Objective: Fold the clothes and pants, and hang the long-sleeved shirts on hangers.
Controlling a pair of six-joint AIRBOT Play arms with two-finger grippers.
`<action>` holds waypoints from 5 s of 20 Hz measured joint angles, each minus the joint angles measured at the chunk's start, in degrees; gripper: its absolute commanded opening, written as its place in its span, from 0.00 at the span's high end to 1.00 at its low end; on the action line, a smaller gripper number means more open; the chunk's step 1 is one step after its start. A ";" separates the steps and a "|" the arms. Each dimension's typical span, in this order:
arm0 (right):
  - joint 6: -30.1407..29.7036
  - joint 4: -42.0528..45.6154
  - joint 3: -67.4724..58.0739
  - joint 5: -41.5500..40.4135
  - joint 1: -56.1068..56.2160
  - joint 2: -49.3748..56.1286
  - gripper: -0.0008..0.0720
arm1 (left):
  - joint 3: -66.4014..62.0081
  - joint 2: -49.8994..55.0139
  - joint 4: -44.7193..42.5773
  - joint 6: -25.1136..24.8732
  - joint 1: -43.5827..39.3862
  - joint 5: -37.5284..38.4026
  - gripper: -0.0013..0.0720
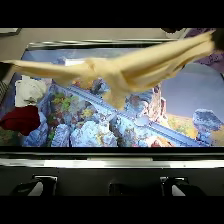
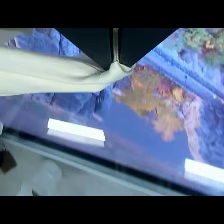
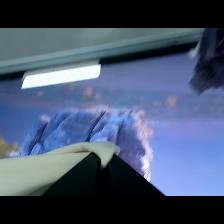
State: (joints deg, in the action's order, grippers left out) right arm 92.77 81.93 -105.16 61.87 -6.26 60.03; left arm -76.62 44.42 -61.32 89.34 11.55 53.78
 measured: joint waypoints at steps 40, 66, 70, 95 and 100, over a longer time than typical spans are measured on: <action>-8.57 -34.14 39.50 18.10 -12.96 29.29 0.22 | 33.92 15.80 0.72 5.81 -16.26 -12.24 0.96; -12.59 -43.54 43.21 -4.70 -0.39 12.98 0.95 | 22.86 13.97 -6.25 5.97 -13.62 -2.36 0.96; -7.08 -40.17 22.77 -4.35 -6.97 5.62 0.95 | 10.05 7.52 -14.82 5.55 -12.96 4.11 0.96; 16.39 -14.88 -9.40 7.15 3.65 45.90 0.77 | 22.12 8.92 -23.98 16.20 -12.74 -1.31 0.96; 16.00 -17.55 -9.42 10.47 4.46 53.92 0.26 | 23.87 17.75 -21.18 16.28 -12.72 -4.50 0.96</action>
State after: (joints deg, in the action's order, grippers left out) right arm 108.77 64.38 -114.59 72.34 -1.80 113.95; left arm -52.75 62.17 -82.50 105.62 -1.17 49.28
